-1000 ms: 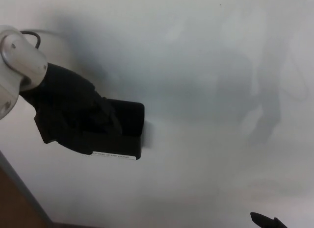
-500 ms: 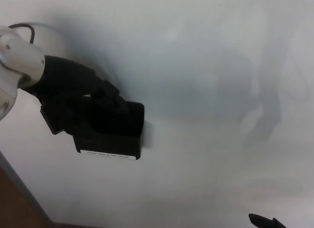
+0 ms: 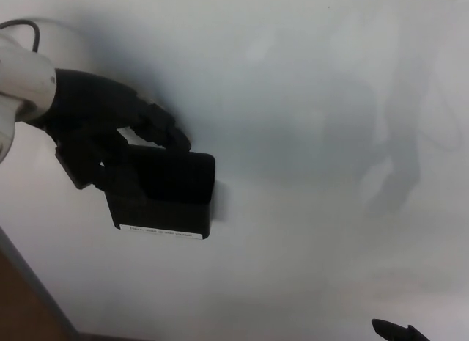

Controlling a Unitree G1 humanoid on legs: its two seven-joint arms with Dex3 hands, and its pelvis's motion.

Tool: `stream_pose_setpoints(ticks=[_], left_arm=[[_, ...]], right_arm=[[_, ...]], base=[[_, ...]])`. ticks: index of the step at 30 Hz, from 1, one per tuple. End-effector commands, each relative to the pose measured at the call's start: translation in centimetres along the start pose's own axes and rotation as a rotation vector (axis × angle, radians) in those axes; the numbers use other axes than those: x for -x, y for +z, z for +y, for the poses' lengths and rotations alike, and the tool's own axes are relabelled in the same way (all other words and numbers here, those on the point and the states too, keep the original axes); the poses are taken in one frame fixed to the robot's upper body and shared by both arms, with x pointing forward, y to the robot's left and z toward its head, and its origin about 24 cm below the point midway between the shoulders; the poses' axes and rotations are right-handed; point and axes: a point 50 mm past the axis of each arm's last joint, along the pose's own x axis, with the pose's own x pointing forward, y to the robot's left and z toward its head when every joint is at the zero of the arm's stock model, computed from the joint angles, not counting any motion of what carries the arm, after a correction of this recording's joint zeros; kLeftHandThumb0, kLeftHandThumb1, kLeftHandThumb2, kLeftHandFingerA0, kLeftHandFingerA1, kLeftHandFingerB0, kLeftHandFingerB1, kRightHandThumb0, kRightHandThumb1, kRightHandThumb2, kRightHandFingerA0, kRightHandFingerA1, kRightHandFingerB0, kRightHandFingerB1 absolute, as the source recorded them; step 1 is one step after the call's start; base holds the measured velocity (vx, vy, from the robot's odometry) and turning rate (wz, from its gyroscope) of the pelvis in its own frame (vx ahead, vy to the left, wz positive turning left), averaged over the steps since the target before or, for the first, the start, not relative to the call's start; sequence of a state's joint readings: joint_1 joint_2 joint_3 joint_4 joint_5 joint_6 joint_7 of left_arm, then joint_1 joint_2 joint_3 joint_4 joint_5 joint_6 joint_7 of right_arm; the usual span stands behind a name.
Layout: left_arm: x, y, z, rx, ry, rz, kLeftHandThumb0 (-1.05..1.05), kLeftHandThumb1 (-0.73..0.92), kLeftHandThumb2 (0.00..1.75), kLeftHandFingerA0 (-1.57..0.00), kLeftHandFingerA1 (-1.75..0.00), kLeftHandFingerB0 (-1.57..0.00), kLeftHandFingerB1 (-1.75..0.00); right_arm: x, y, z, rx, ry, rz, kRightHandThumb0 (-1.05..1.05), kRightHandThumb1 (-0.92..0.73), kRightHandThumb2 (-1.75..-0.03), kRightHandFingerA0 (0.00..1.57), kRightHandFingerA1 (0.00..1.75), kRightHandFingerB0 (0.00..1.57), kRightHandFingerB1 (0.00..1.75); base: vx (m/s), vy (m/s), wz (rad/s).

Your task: A magnetic marker holder is on the left hand side of the white board, the robot put the index and middle finger into the opening of the container and pull off the magnetic holder and hand it to a human on the left hand side.

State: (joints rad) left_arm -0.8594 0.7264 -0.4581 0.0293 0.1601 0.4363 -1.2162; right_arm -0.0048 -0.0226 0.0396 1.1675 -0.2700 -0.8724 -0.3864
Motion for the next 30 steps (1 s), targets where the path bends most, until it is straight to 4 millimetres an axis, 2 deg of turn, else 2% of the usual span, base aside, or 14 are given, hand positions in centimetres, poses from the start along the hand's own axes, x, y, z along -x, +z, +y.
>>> stream_pose_setpoints(ticks=[1,2,3,4,5,6,9,11,13,17,18,20,21,30], left_arm=[[-0.6,-1.1,-1.0,-0.002,-0.004,0.037,-0.75,0.46,0.85,-0.42,-0.54,-0.03,-0.15],[-0.7,-1.1,-1.0,-0.003,-0.005,0.039,-0.75,0.46,0.85,-0.42,-0.54,-0.03,-0.15],[-1.2,-1.1,-1.2,0.007,-0.013,0.041,-0.8,0.48,0.83,-0.58,-0.56,-0.05,-0.11],[-1.3,-1.1,-1.2,0.008,-0.014,0.041,-0.82,0.49,0.83,-0.57,-0.56,-0.05,-0.11],[-1.4,-1.1,-1.2,0.008,-0.014,0.041,-0.82,0.49,0.83,-0.57,-0.56,-0.05,-0.11],[-1.6,-1.1,-1.2,0.004,-0.015,0.036,-0.8,0.48,0.84,-0.56,-0.57,-0.05,-0.12],[-1.9,-1.1,-1.3,0.005,-0.015,0.032,-0.77,0.45,0.82,-0.48,-0.54,-0.05,-0.16],[-2.0,-1.1,-1.4,0.01,-0.015,0.033,-0.79,0.46,0.83,-0.62,-0.63,-0.02,-0.14],[-2.2,-1.1,-1.6,0.006,-0.013,0.038,-0.8,0.47,0.84,-0.42,-0.52,-0.04,-0.12],[-2.3,-1.2,-1.8,0.007,-0.009,0.048,-0.79,0.45,0.82,-0.46,-0.53,-0.06,-0.16],[-2.4,-1.2,-1.9,0.001,-0.001,0.046,-0.78,0.45,0.83,-0.25,-0.45,-0.06,-0.17],[-2.6,-0.9,-1.9,-0.014,0.016,0.038,-0.79,0.45,0.83,-0.21,-0.43,-0.05,-0.19],[-2.6,-0.6,-1.8,-0.032,0.034,0.032,-0.78,0.47,0.87,-0.03,-0.38,-0.01,-0.17],[-2.1,0.5,-1.3,-0.132,0.131,-0.013,-0.81,0.49,0.87,-0.03,-0.2,-0.1,-0.15]], right_arm=[[0.2,-0.1,-0.3,0.006,-0.004,-0.009,-0.58,-0.61,-0.63,0.67,0.48,0.57,0.44],[0.2,-0.1,-0.4,0.006,-0.004,-0.01,-0.58,-0.61,-0.63,0.67,0.48,0.57,0.44],[0.0,0.0,-0.4,0.007,-0.005,-0.013,-0.54,-0.66,-0.6,0.69,0.47,0.6,0.43],[-0.1,0.1,-0.4,0.007,-0.007,-0.017,-0.5,-0.53,-0.94,0.66,0.66,0.45,0.55],[-0.2,0.2,-0.4,0.008,-0.009,-0.021,-0.5,-0.53,-0.94,0.66,0.66,0.45,0.55],[-0.2,0.2,-0.4,0.011,-0.01,-0.025,-0.53,-0.66,-0.6,0.7,0.47,0.6,0.43],[-0.3,0.3,-0.5,0.012,-0.015,-0.021,-0.59,-0.6,-0.64,0.73,0.51,0.57,0.44],[-0.3,0.3,-0.5,0.01,-0.017,-0.019,-0.6,-0.6,-0.65,0.73,0.51,0.57,0.44],[-0.3,0.3,-0.5,0.012,-0.017,-0.03,-0.57,-0.6,-0.64,0.7,0.5,0.57,0.45],[-0.3,0.4,-0.4,0.011,-0.013,-0.035,-0.54,-0.67,-0.6,0.7,0.47,0.61,0.43],[-0.3,0.4,-0.3,0.012,-0.009,-0.036,-0.58,-0.61,-0.64,0.71,0.51,0.57,0.44],[-0.3,0.4,-0.3,0.016,-0.006,-0.037,-0.58,-0.61,-0.64,0.72,0.51,0.57,0.45],[-0.3,0.4,-0.4,0.019,-0.007,-0.036,-0.58,-0.61,-0.64,0.71,0.51,0.57,0.45],[-0.3,0.4,-0.4,0.027,-0.007,-0.039,-0.55,-0.67,-0.6,0.71,0.48,0.6,0.43]], base=[[0.0,0.0,0.0],[0.0,0.0,0.0],[0.0,0.0,0.0],[0.0,0.0,0.0],[0.0,0.0,0.0],[0.0,0.0,0.0],[0.0,0.0,0.0],[0.0,0.0,0.0],[0.0,0.0,0.0],[0.0,0.0,0.0],[0.0,0.0,0.0],[0.0,0.0,0.0],[0.0,0.0,0.0],[0.0,0.0,0.0]])
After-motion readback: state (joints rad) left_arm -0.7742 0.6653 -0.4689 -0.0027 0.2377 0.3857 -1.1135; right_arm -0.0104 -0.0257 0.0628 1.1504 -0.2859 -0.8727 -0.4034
